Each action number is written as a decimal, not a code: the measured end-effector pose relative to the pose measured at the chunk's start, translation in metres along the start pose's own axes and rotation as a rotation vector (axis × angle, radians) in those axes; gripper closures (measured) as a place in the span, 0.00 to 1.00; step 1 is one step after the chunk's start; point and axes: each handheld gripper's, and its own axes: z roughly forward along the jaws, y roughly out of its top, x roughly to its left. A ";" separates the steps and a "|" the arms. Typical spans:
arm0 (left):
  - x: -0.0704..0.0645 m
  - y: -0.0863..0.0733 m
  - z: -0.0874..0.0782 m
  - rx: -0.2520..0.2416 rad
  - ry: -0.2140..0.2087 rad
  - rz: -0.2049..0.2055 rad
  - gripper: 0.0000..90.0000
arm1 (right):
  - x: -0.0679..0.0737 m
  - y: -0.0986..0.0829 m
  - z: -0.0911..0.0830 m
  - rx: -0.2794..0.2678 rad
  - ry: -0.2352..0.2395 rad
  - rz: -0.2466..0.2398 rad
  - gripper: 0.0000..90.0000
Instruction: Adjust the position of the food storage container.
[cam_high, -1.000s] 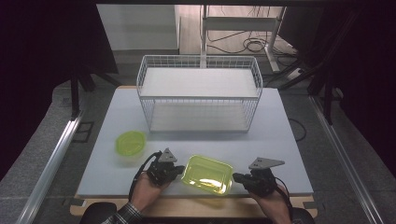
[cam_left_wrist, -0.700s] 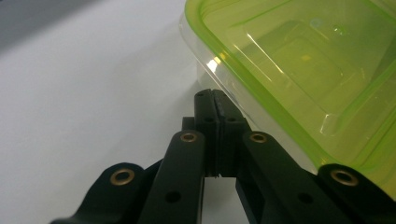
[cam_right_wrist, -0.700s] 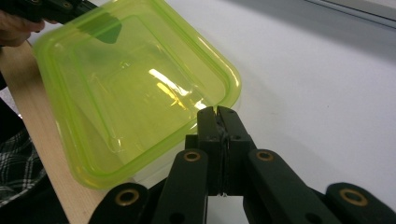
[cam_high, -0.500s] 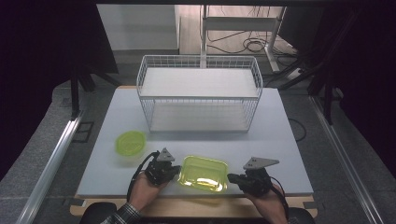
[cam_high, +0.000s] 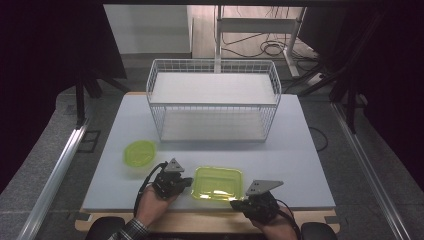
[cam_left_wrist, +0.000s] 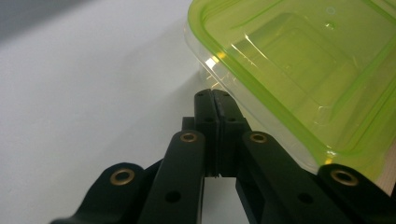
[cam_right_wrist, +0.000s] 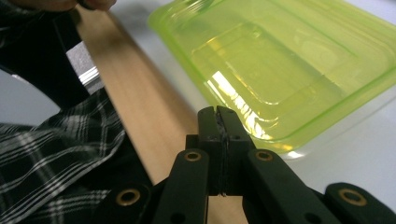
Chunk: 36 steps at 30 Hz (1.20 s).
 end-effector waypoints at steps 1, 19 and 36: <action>0.000 0.000 0.001 -0.003 0.001 -0.002 1.00 | -0.003 0.001 0.001 -0.003 -0.003 0.006 0.98; 0.012 0.007 0.003 -0.022 0.033 -0.023 0.98 | -0.045 0.023 0.014 0.003 -0.039 0.023 0.98; 0.015 -0.021 -0.037 -0.124 0.123 0.016 0.32 | -0.073 0.023 -0.023 -0.132 -0.199 0.051 0.47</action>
